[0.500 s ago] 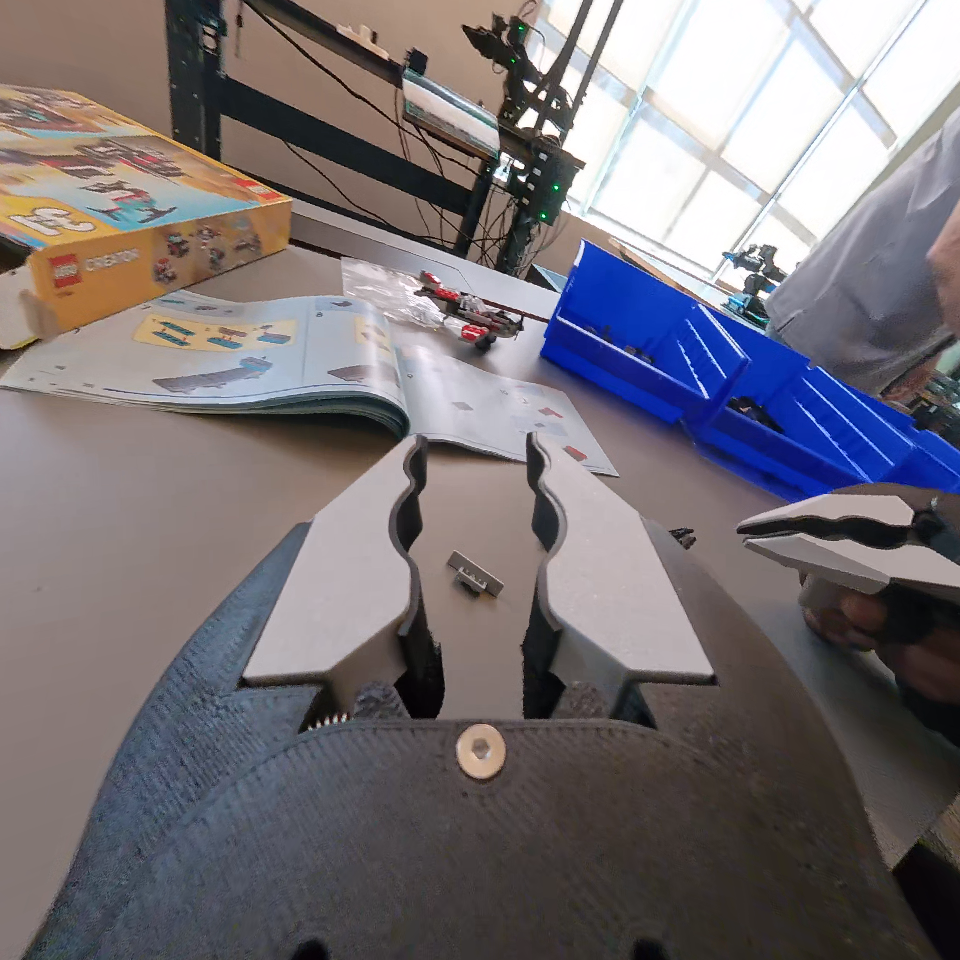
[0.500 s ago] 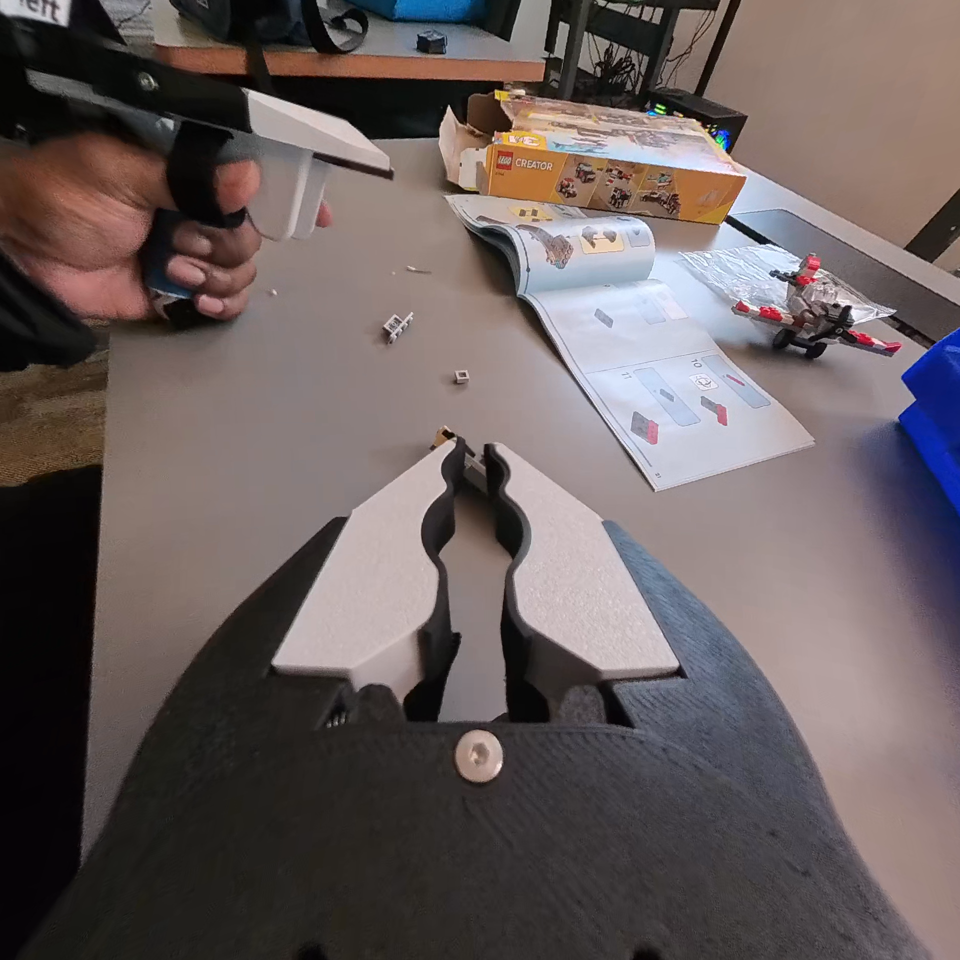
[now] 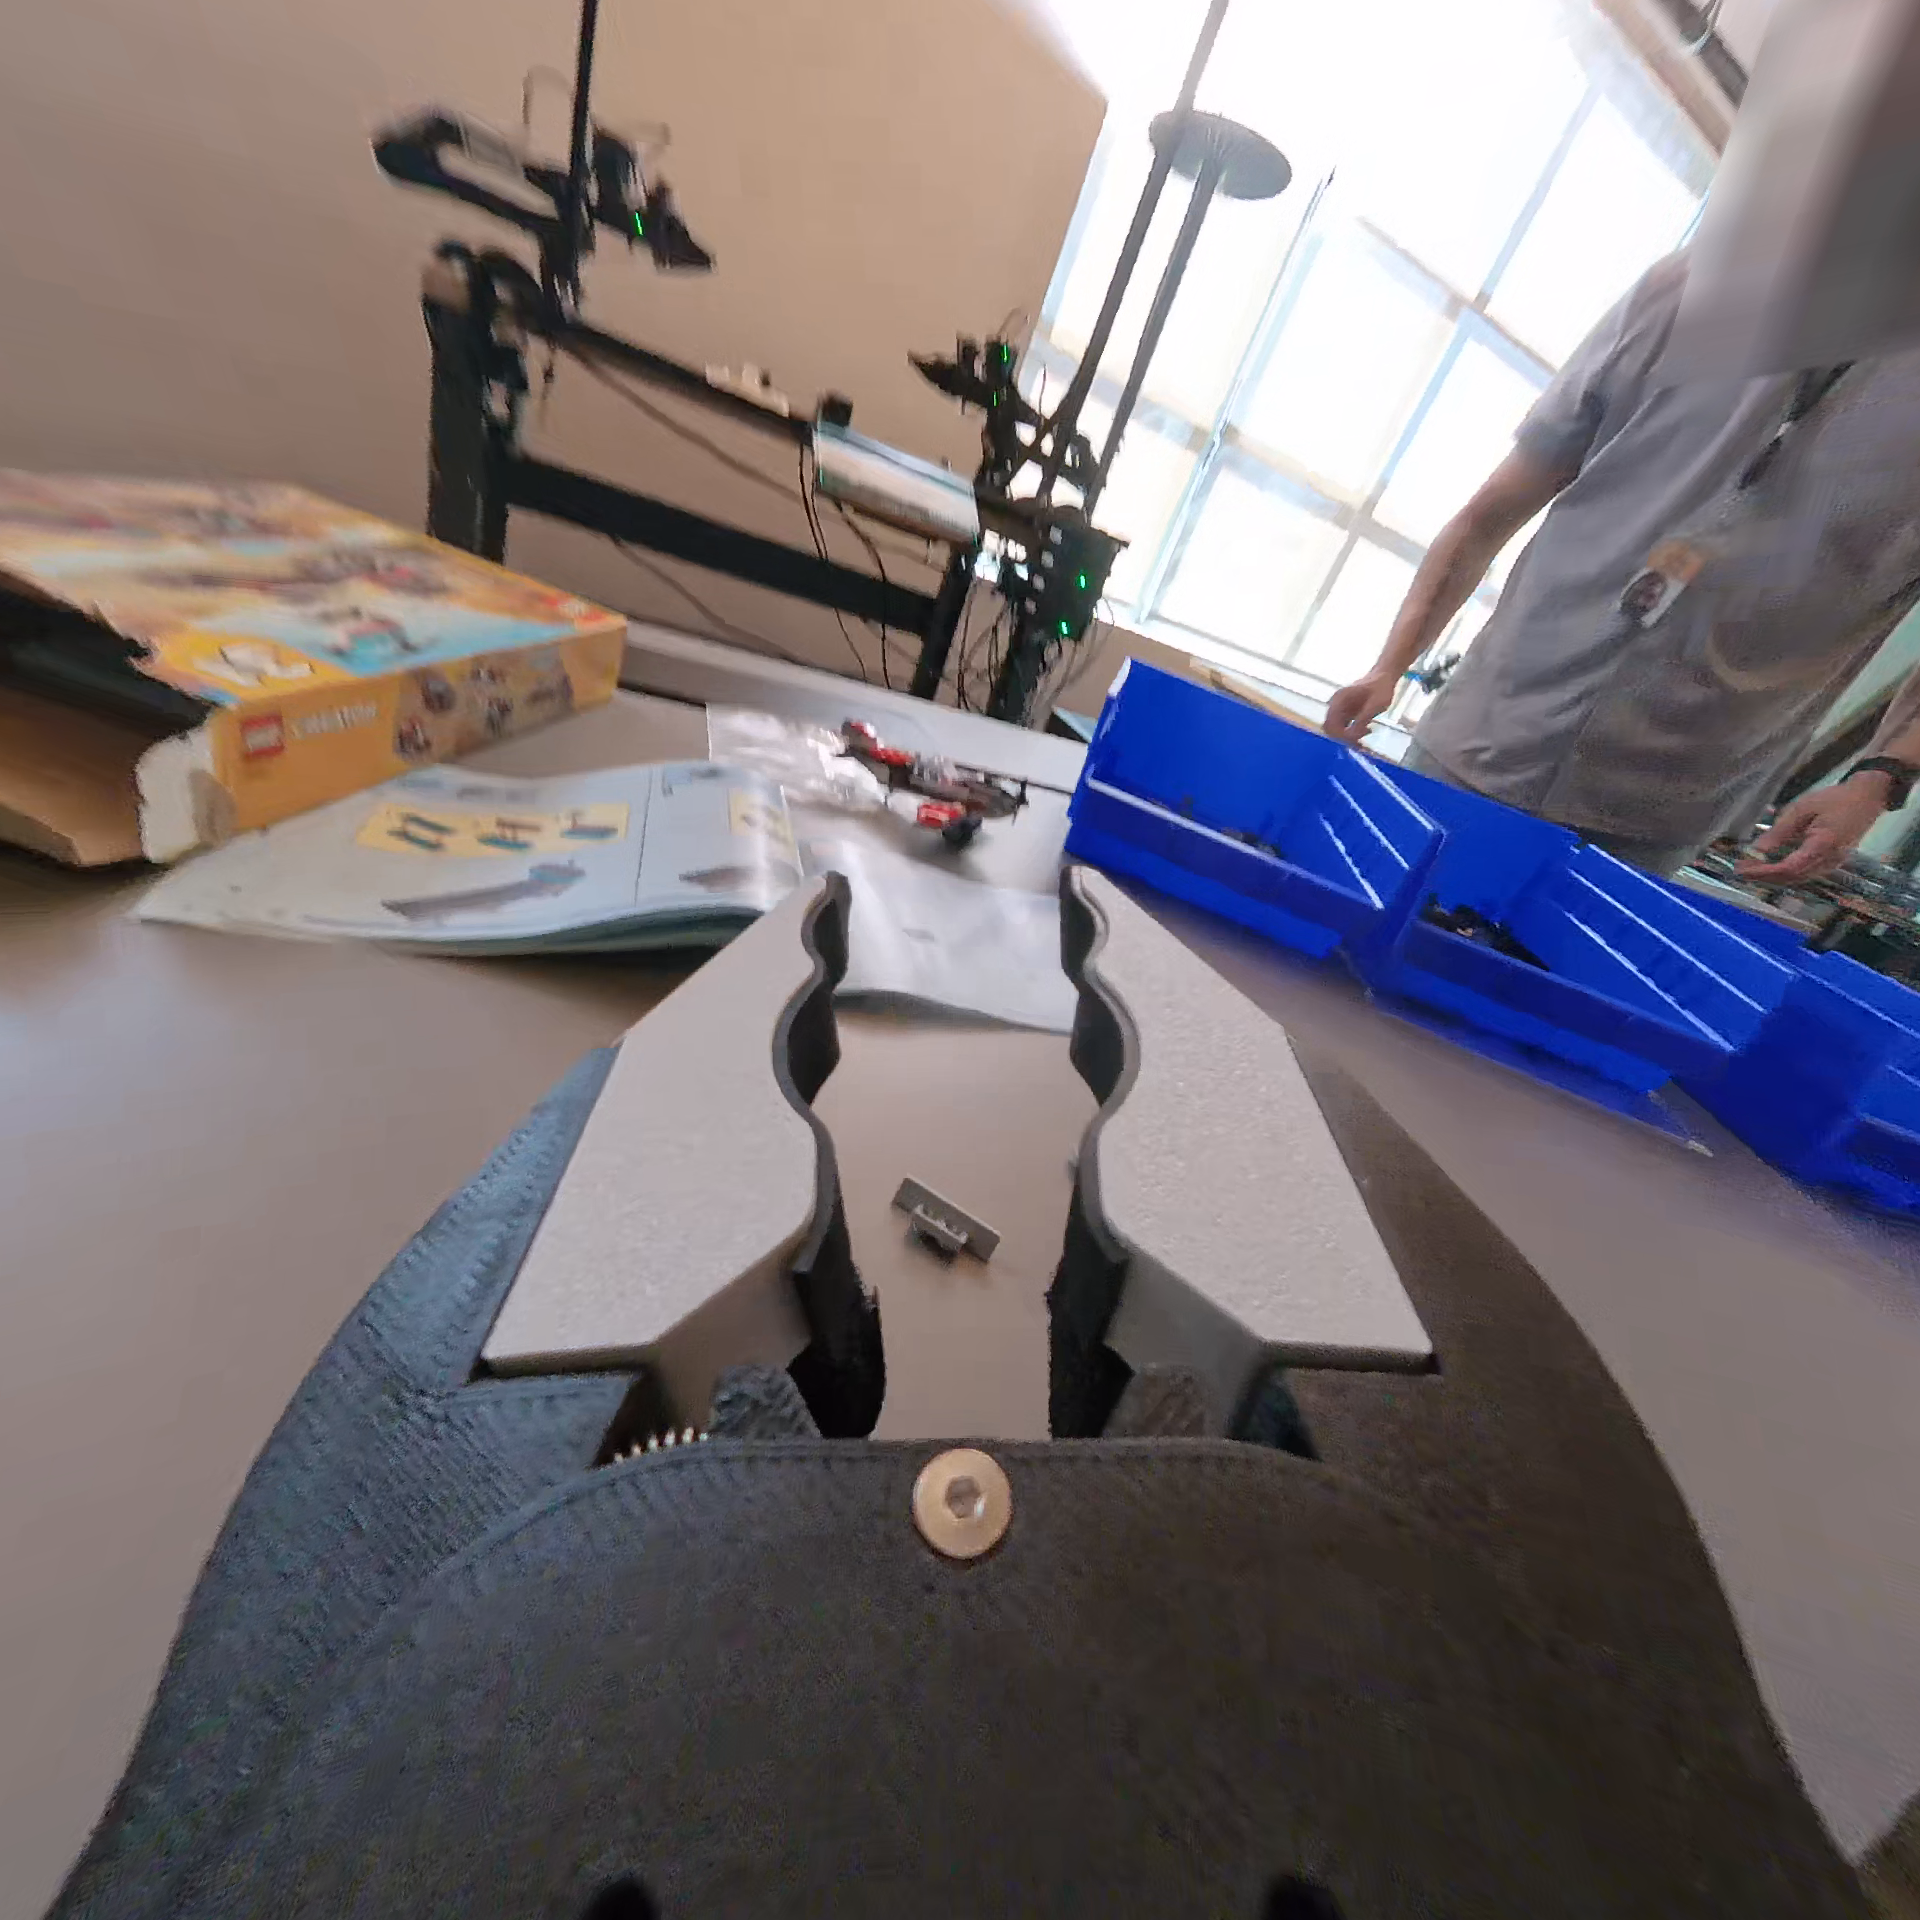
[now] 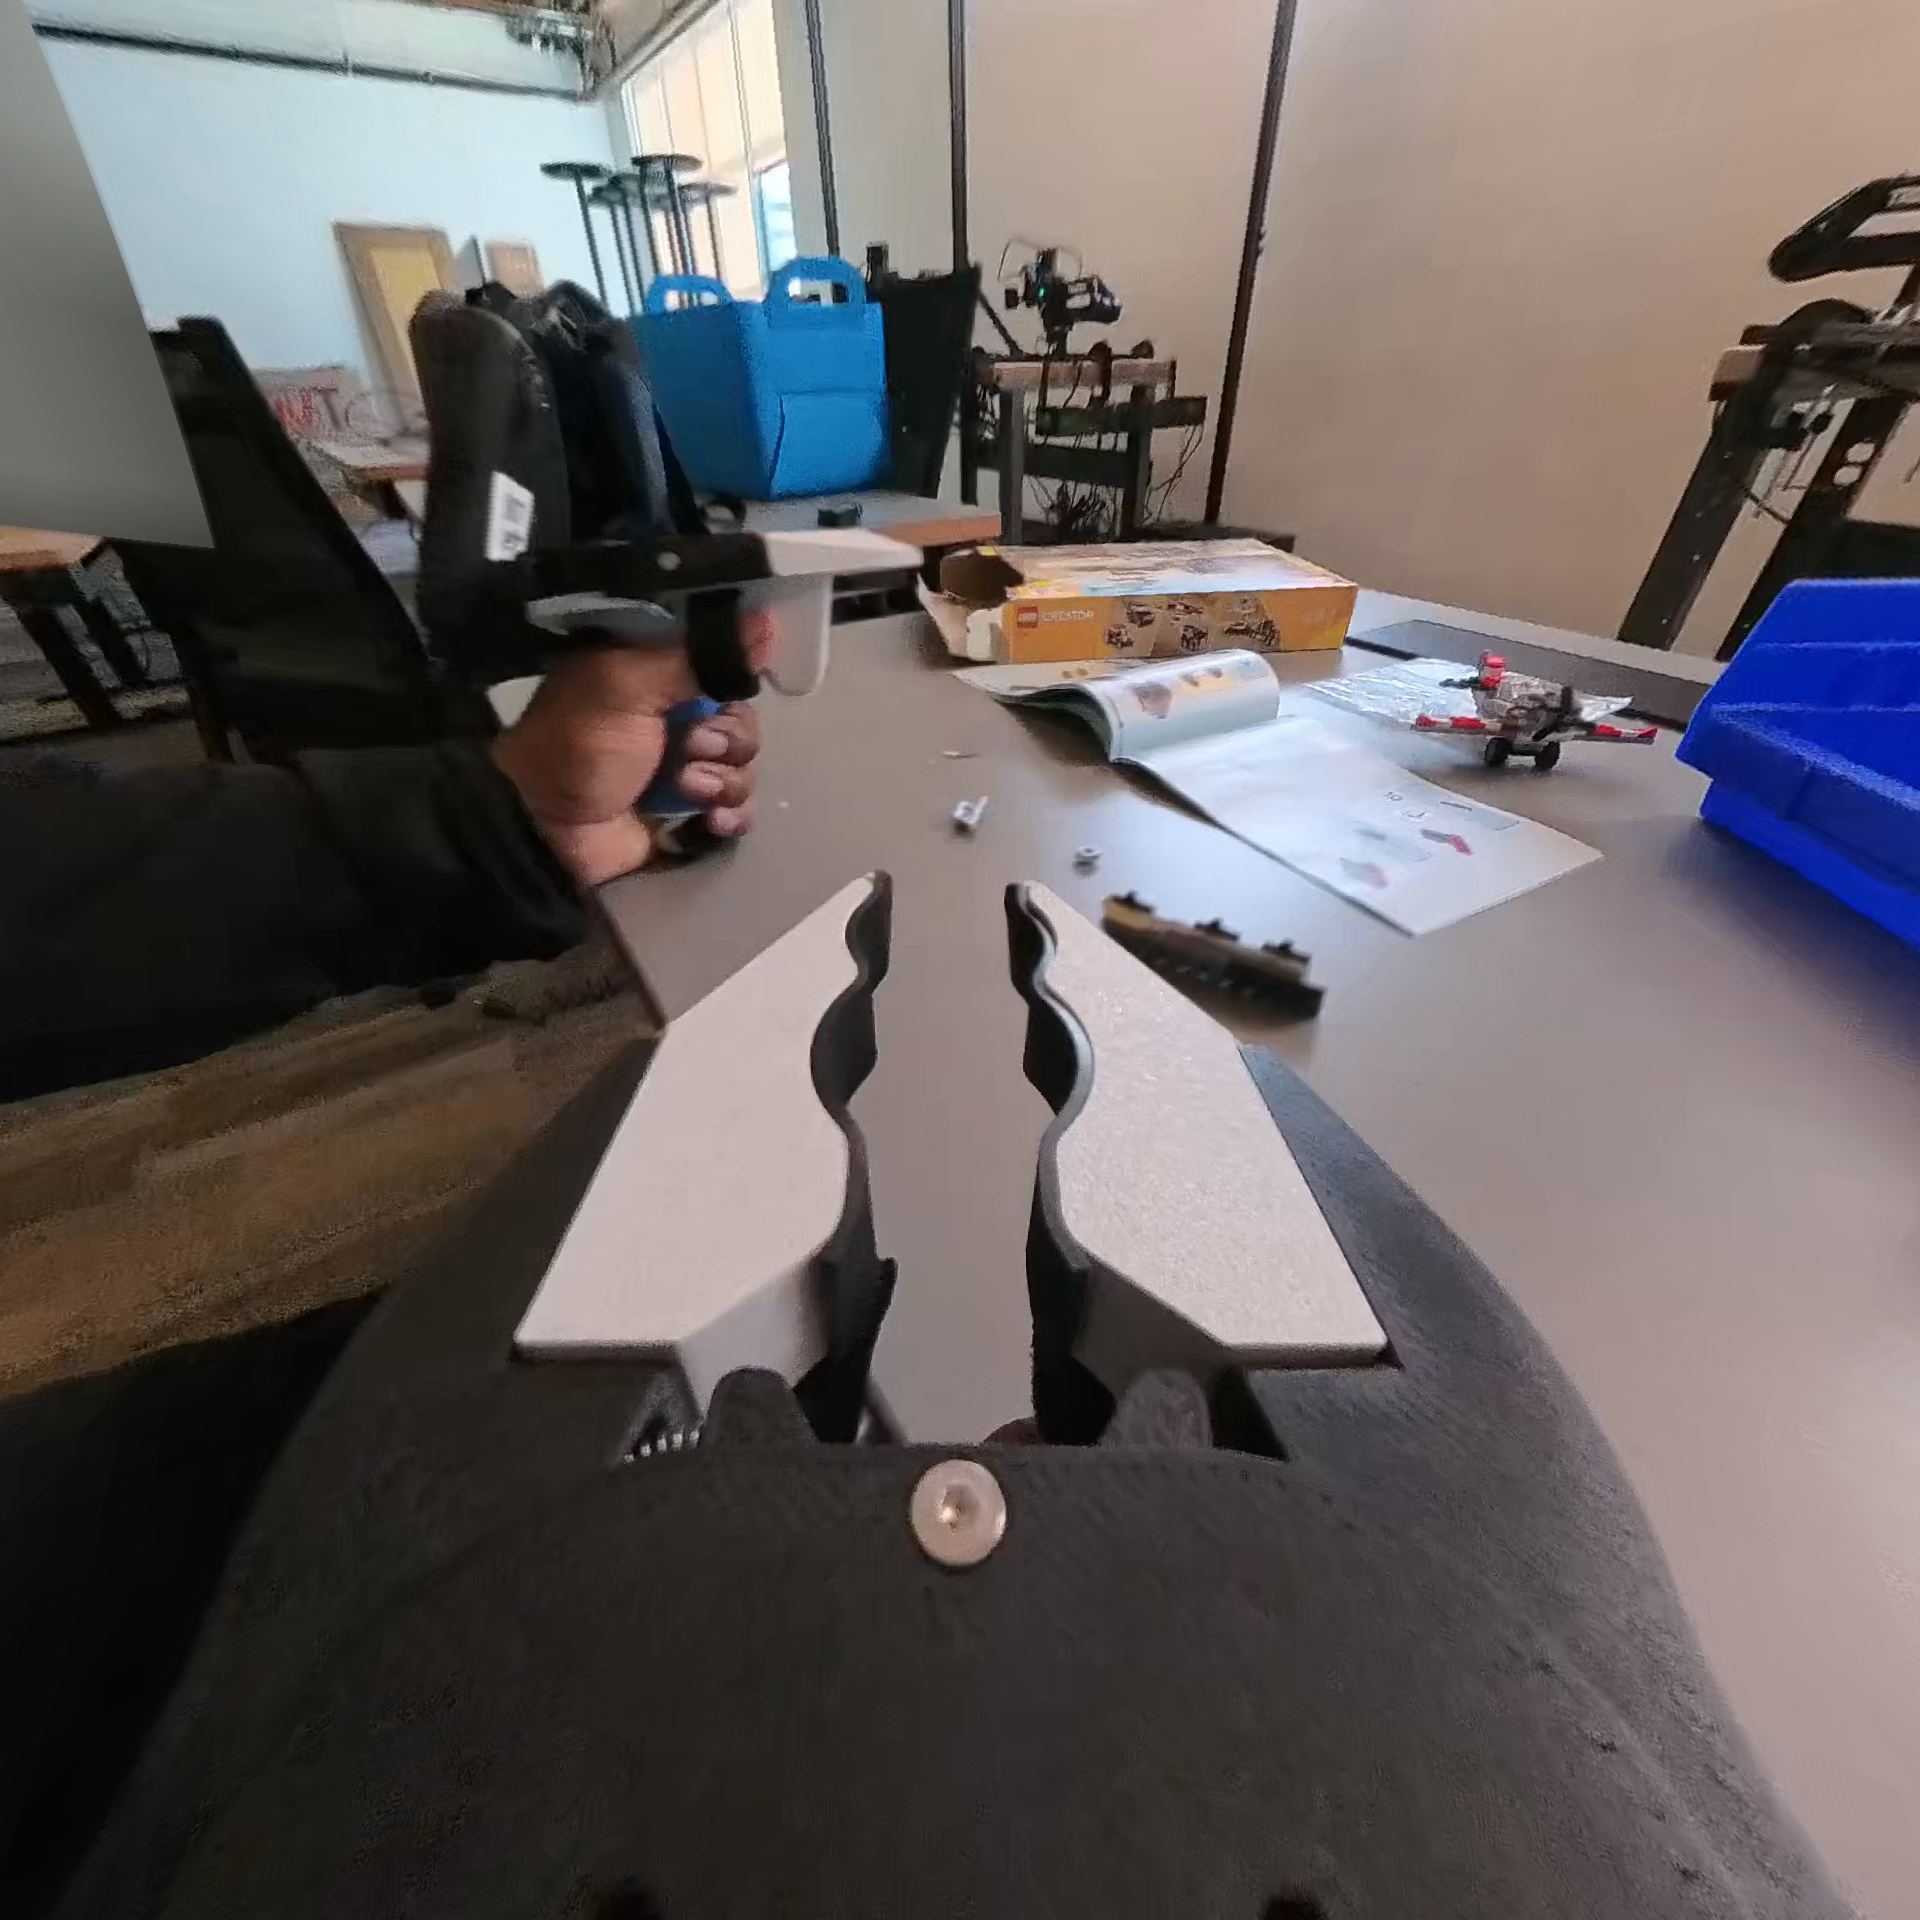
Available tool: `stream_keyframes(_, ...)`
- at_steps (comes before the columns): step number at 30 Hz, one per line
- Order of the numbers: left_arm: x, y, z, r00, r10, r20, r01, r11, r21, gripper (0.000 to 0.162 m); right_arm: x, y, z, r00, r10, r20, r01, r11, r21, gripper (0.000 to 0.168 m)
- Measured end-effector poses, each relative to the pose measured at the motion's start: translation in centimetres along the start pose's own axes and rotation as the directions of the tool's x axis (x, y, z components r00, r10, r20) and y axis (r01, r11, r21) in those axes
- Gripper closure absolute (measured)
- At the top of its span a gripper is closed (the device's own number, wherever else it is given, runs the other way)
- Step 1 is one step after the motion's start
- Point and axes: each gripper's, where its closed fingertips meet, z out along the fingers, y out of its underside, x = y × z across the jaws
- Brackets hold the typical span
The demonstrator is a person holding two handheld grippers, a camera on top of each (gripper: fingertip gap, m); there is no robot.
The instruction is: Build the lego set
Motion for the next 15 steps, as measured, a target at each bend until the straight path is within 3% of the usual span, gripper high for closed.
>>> stream_keyframes(7,2.5,-1.3,-1.0,0.972,0.235,0.011,-0.234,0.963,0.134,0.124,-7.4,6.4,-5.4,1.0,-0.003,-0.004,0.003,1.0,0.011,0.147)
stream_keyframes(15,3.3,-1.6,-1.5,0.962,0.274,-0.018,-0.267,0.948,0.174,0.125,-12.5,17.4,-4.7,0.986,0.157,0.059,-0.152,0.985,-0.079,0.147)
